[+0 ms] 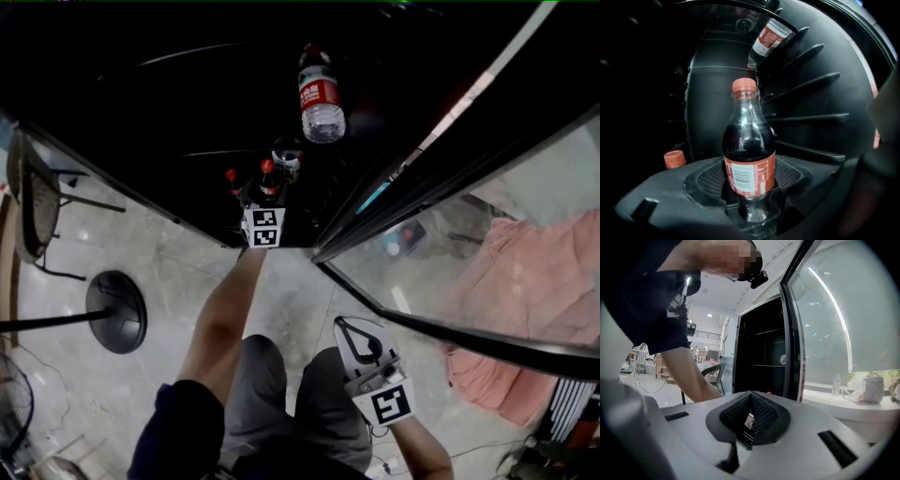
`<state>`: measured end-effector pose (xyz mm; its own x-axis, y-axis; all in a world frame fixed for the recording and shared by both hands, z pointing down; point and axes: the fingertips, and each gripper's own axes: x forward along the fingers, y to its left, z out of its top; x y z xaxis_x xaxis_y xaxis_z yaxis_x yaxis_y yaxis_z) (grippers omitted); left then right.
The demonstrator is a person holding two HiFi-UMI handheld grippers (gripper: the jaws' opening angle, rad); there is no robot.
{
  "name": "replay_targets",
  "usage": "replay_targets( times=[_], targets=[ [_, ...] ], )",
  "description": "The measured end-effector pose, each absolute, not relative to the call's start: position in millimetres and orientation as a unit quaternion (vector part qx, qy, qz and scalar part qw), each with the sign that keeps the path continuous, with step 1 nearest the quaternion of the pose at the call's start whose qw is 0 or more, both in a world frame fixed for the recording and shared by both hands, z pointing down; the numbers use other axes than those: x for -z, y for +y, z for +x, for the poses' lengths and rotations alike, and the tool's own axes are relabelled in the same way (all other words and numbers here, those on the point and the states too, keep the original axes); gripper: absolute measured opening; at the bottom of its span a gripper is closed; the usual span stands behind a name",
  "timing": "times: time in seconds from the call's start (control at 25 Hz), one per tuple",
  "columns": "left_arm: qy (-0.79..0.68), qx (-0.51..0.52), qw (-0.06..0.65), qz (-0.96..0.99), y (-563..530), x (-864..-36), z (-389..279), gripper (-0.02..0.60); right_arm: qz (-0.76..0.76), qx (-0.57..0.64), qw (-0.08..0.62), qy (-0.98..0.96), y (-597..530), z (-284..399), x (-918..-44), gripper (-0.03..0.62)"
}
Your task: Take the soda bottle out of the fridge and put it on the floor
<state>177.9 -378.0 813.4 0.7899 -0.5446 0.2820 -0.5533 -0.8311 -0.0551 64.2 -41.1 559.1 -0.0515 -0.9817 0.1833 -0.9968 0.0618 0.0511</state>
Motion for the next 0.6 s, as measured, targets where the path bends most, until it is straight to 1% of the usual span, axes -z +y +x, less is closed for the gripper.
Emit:
replay_targets(
  times=[0.24, 0.6],
  targets=[
    [-0.289, -0.136, 0.008, 0.948, -378, -811, 185, 0.318, 0.687, -0.046, 0.086, -0.720, -40, 71, -566, 0.018],
    [-0.290, -0.128, 0.005, 0.948, -374, -810, 179, 0.314, 0.688, -0.051, 0.081, -0.720, -42, 70, -574, 0.018]
  ],
)
